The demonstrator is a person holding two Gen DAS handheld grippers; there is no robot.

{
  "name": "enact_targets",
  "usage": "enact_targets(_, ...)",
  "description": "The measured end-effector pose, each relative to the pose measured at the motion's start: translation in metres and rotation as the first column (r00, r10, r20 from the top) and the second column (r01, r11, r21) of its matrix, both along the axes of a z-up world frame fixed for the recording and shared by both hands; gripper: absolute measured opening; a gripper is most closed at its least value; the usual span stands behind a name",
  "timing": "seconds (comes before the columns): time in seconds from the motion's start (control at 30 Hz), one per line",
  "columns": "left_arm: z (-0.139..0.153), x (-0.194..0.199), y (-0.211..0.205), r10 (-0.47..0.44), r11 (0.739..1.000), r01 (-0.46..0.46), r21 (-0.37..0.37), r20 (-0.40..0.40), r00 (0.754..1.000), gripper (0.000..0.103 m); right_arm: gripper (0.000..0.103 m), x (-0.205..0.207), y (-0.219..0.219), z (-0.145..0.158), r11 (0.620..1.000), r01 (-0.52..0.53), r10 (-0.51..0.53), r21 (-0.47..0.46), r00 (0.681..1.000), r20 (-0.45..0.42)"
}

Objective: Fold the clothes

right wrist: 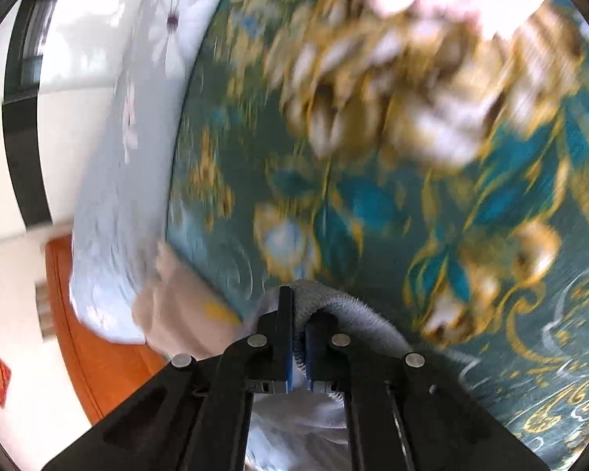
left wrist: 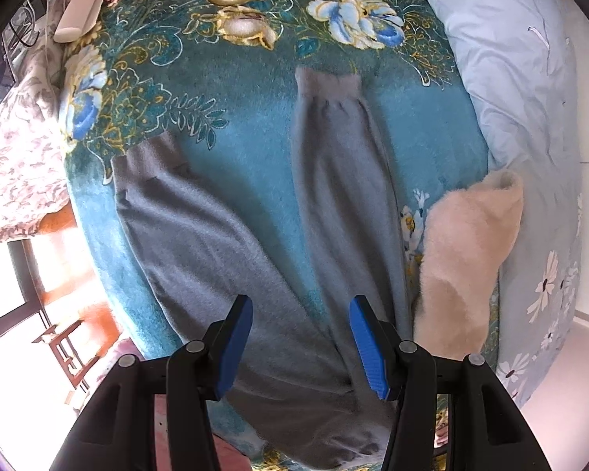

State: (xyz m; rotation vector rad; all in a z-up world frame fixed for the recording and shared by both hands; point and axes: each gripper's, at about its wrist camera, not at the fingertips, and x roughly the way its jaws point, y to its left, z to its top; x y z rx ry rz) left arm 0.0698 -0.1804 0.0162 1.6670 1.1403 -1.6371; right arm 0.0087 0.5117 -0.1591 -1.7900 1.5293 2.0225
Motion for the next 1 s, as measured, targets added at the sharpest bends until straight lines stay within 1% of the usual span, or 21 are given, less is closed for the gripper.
enact_targets(0.03, 0.0, 0.003, -0.002, 0.006, 1.0, -0.006, 0.004, -0.001, 1.0, 0.055, 0.004, -0.004, 0.0, 0.0, 1.0, -0.019, 0.019, 0.025, 1.0, 0.014)
enact_targets(0.13, -0.002, 0.015, -0.011, 0.041, 0.999, -0.041, 0.02, -0.006, 0.999, 0.055, 0.004, -0.005, -0.006, -0.003, 0.999, -0.03, 0.028, 0.033, 0.998, 0.056)
enact_targets(0.2, -0.002, 0.023, -0.02, 0.063, 0.998, -0.063, 0.026, -0.016, 0.998, 0.055, 0.008, -0.007, -0.003, -0.002, 0.999, -0.026, 0.023, 0.042, 0.997, 0.076)
enact_targets(0.27, -0.002, 0.031, -0.029, 0.089, 0.996, -0.088, 0.033, -0.03, 0.996, 0.055, 0.01, -0.005, -0.005, 0.006, 0.997, -0.026, 0.02, 0.072, 0.996, 0.087)
enact_targets(0.33, -0.003, 0.038, -0.039, 0.108, 0.993, -0.106, 0.049, -0.044, 0.993, 0.055, 0.021, -0.001, -0.009, 0.017, 0.993, -0.043, 0.034, 0.107, 0.996, 0.084)
enact_targets(0.37, -0.003, 0.041, -0.043, 0.118, 0.992, -0.115, 0.057, -0.052, 0.992, 0.055, 0.031, 0.003, -0.01, 0.026, 0.988, -0.051, 0.04, 0.147, 0.996, 0.078)
enact_targets(0.4, -0.004, 0.045, -0.049, 0.127, 0.99, -0.123, 0.066, -0.058, 0.99, 0.055, 0.037, 0.005, -0.009, 0.035, 0.984, -0.051, 0.039, 0.171, 0.997, 0.07)
enact_targets(0.43, -0.005, 0.049, -0.054, 0.136, 0.989, -0.131, 0.074, -0.063, 0.989, 0.055, 0.037, 0.009, -0.007, 0.043, 0.982, -0.04, 0.03, 0.185, 0.998, 0.059)
enact_targets(0.6, -0.017, 0.075, -0.096, 0.202, 0.974, -0.19, 0.126, -0.087, 0.976, 0.056, 0.039, 0.049, -0.009, 0.078, 0.98, 0.037, -0.042, 0.196, 0.999, 0.025)
enact_targets(0.73, -0.032, 0.1, -0.147, 0.258, 0.958, -0.24, 0.157, -0.105, 0.96, 0.058, 0.04, 0.095, -0.028, 0.091, 0.976, 0.092, -0.103, 0.199, 0.993, 0.048)
enact_targets(0.83, -0.051, 0.12, -0.184, 0.275, 0.952, -0.257, 0.164, -0.099, 0.956, 0.059, 0.04, 0.128, -0.045, 0.096, 0.97, 0.132, -0.149, 0.204, 0.986, 0.071)
enact_targets(0.9, -0.069, 0.133, -0.204, 0.26, 0.956, -0.246, 0.162, -0.075, 0.963, 0.059, 0.04, 0.147, -0.058, 0.102, 0.965, 0.151, -0.172, 0.213, 0.982, 0.084)
enact_targets(1.0, -0.105, 0.148, -0.22, 0.231, 0.958, -0.223, 0.183, -0.026, 0.973, 0.059, 0.04, 0.162, -0.083, 0.119, 0.96, 0.138, -0.163, 0.245, 0.983, 0.083)
